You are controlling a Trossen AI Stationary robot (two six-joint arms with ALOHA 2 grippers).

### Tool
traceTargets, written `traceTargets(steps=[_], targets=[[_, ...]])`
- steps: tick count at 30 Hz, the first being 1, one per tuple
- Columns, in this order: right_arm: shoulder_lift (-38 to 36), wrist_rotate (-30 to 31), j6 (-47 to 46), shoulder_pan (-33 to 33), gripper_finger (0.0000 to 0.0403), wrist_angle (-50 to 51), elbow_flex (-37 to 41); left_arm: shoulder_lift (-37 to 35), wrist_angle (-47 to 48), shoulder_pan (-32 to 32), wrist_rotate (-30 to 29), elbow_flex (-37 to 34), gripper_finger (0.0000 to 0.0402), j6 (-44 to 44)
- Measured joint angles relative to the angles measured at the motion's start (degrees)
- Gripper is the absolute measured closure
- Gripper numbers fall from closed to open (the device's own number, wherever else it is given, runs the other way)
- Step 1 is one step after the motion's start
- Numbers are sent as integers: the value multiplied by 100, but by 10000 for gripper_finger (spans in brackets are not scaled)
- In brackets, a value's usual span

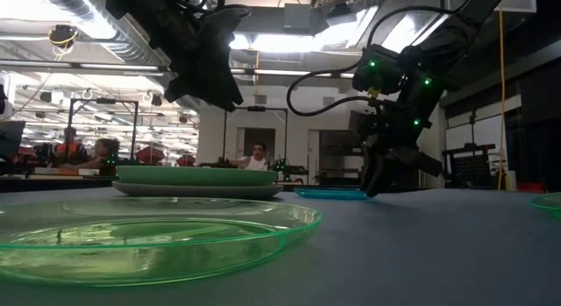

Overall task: Stack plastic plates
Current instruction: Stack the top blue plate on the white plate

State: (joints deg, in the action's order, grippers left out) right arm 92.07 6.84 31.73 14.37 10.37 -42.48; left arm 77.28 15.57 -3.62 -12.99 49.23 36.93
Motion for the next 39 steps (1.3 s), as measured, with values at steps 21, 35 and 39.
traceTargets(steps=[21,35,39], targets=[[303,-86,7,-10,314,-188,-9,0,1,2,-1,0,305,-4],[481,-31,7,-15,323,-462,-11,0,10,2,-1,1,305,-4],[488,-35,9,-15,359,-460,-7,0,11,2,-3,0,305,-4]])
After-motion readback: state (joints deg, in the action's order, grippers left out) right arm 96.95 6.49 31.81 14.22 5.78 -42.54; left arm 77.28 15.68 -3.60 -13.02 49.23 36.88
